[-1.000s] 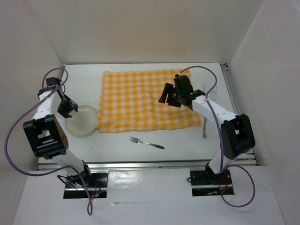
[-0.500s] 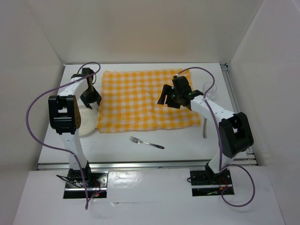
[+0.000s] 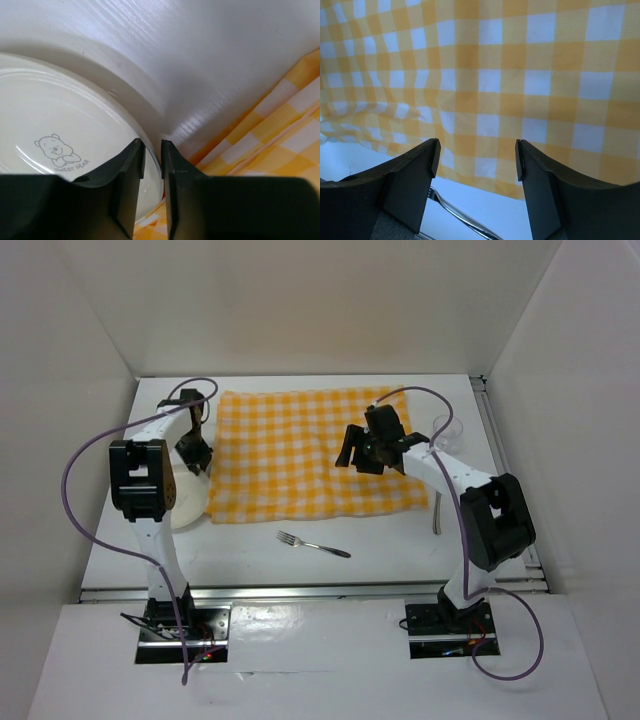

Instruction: Set the dinner table for one person

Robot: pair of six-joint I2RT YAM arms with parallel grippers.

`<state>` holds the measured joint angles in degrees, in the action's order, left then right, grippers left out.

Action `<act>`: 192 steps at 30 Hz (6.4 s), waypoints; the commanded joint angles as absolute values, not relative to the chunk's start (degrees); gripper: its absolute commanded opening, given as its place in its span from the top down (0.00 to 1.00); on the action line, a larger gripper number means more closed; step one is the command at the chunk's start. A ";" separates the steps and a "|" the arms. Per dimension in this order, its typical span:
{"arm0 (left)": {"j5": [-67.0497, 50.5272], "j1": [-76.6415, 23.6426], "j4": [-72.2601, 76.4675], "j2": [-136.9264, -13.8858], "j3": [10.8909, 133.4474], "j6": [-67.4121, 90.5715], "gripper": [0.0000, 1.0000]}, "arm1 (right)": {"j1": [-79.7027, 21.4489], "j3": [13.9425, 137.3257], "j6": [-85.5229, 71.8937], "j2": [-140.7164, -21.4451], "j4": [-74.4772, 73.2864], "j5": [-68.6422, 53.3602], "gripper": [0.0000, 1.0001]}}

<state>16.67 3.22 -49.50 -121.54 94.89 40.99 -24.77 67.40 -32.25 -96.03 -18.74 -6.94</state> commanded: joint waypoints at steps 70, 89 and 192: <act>22.24 -42.36 -48.26 -138.18 140.09 21.45 0.40 | -6.33 57.73 -37.26 -60.90 -36.29 8.25 0.11; 11.26 -17.50 -46.50 -102.66 109.46 28.04 0.42 | 7.38 74.44 -33.66 -86.82 -31.73 11.87 0.07; 14.59 -17.58 -47.02 -94.75 97.65 30.23 0.41 | -1.68 95.98 -26.89 -96.27 -33.75 8.53 0.02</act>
